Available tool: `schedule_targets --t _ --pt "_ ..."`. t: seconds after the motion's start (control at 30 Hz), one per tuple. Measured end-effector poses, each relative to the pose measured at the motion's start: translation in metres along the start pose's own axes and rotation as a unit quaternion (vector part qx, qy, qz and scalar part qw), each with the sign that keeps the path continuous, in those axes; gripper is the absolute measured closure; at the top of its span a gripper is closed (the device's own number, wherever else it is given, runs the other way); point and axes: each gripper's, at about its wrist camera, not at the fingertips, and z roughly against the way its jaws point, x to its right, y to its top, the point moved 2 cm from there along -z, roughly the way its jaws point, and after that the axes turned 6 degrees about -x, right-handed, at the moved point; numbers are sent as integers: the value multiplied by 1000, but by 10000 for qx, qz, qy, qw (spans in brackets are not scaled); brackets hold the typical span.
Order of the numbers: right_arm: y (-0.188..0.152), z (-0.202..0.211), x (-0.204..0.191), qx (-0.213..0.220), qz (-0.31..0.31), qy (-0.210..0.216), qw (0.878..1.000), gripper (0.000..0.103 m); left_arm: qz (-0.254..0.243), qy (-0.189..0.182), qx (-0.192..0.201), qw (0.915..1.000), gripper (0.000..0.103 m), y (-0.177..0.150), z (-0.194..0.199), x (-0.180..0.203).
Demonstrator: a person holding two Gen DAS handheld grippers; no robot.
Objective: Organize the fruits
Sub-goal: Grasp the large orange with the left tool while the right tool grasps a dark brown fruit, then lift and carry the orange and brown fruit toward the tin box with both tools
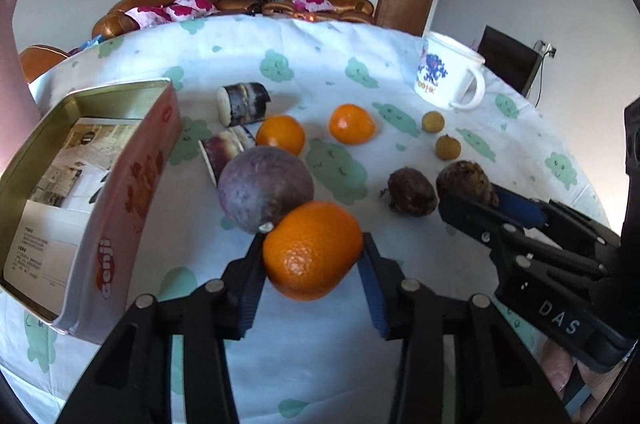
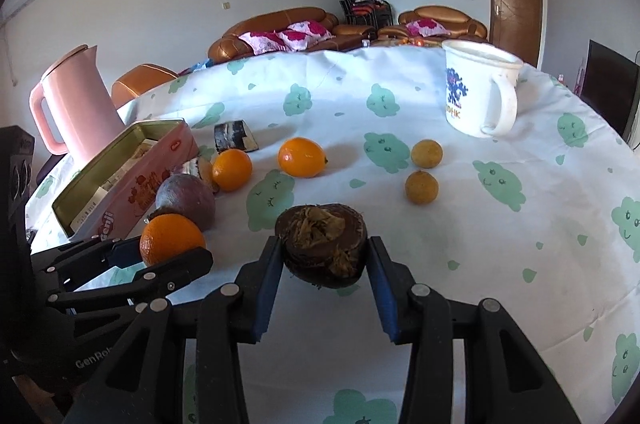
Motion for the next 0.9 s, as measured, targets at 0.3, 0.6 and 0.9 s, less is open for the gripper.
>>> schedule_targets --t 0.3,0.6,0.9 --pt "-1 10 -6 246 142 41 9996 59 122 -4 361 9993 58 1 14 -6" --pt "-2 20 -8 506 212 63 9985 59 99 113 758 9970 58 -2 28 -4" --pt "-3 29 -9 737 271 69 9969 58 -46 379 1068 9935 58 -3 39 3"
